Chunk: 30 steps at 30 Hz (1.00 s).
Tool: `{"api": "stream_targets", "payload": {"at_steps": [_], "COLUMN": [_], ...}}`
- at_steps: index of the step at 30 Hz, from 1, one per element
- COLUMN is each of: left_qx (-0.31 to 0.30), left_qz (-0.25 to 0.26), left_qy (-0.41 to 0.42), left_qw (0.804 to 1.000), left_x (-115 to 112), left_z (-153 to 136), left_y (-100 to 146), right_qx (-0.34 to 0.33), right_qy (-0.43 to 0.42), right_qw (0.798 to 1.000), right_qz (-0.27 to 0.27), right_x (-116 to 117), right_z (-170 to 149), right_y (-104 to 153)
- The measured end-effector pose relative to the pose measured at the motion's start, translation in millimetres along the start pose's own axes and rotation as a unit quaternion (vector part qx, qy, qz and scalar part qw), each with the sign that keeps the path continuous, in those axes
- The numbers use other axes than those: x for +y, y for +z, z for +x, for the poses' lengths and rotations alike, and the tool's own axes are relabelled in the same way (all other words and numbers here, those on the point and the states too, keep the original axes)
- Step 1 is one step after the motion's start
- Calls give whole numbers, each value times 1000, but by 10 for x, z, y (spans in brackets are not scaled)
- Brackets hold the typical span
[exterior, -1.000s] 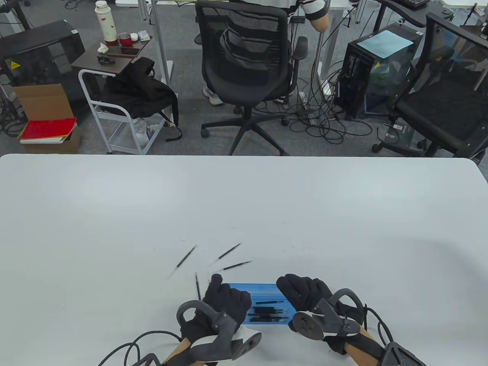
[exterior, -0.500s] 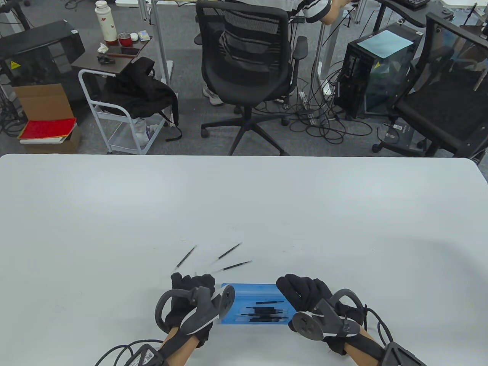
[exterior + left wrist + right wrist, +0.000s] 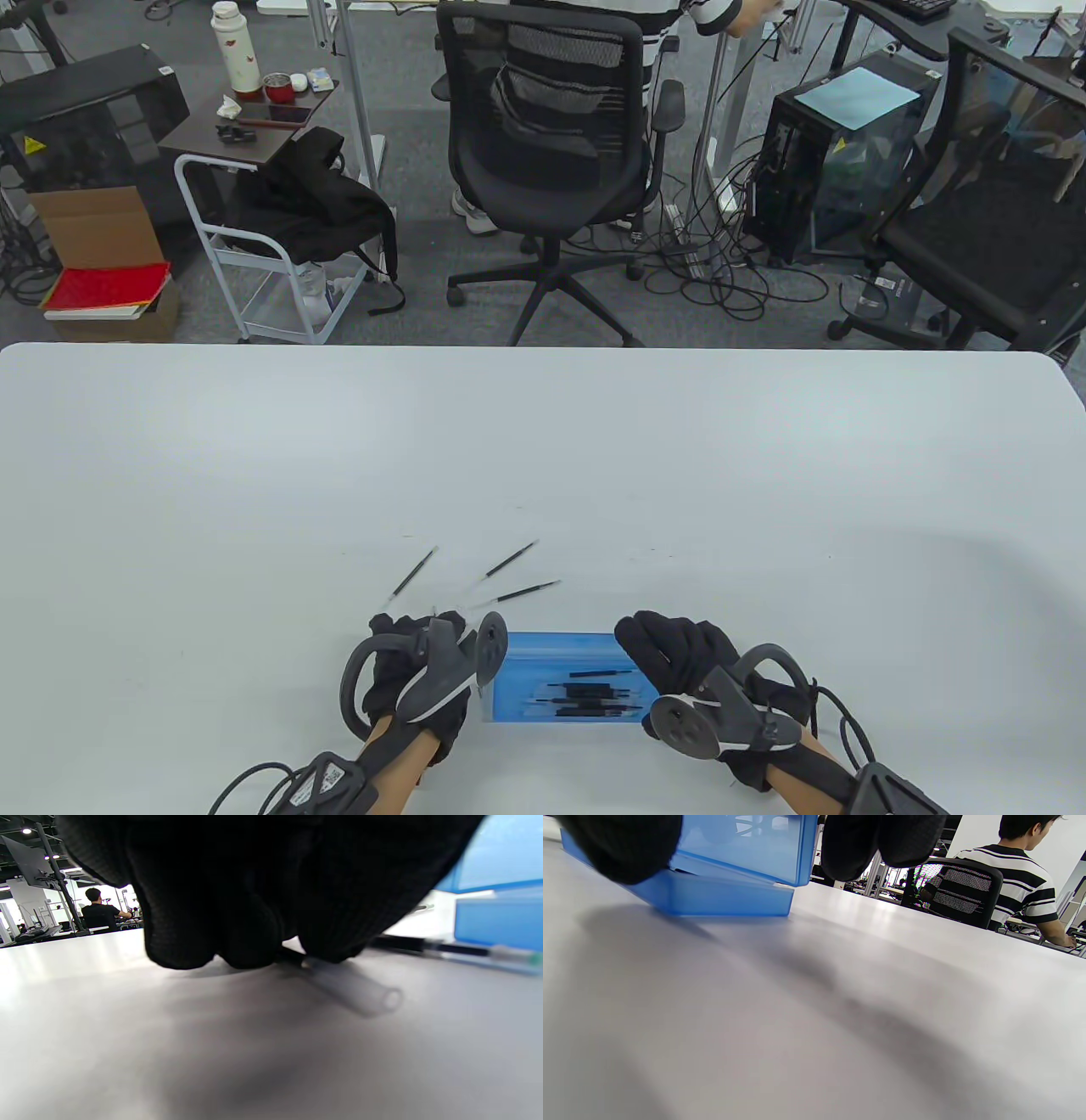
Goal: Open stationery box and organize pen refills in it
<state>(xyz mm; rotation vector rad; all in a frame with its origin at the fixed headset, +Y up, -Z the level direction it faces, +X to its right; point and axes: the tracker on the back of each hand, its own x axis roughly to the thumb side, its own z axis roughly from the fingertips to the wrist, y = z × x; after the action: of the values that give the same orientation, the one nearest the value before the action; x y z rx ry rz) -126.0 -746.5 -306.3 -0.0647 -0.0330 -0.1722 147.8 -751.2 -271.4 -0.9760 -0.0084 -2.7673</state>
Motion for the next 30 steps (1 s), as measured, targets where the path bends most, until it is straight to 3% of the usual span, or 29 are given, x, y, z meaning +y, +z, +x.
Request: {"api": "stream_targets", "payload": {"at_steps": [15,30], "left_qx": [66,92], "left_qz": [-9,1], "left_qy": [33,42], "left_qw": [997,995], "left_x": [-21,-33], "left_z": [-69,-120], "left_y": [-105,-108], "right_qx": [0,1], "right_qy": [2,4], "right_qw": [1000,1000], "right_qz": [0,0], "right_x": [1,4], "right_z": [4,7], "right_y": [3,3]}}
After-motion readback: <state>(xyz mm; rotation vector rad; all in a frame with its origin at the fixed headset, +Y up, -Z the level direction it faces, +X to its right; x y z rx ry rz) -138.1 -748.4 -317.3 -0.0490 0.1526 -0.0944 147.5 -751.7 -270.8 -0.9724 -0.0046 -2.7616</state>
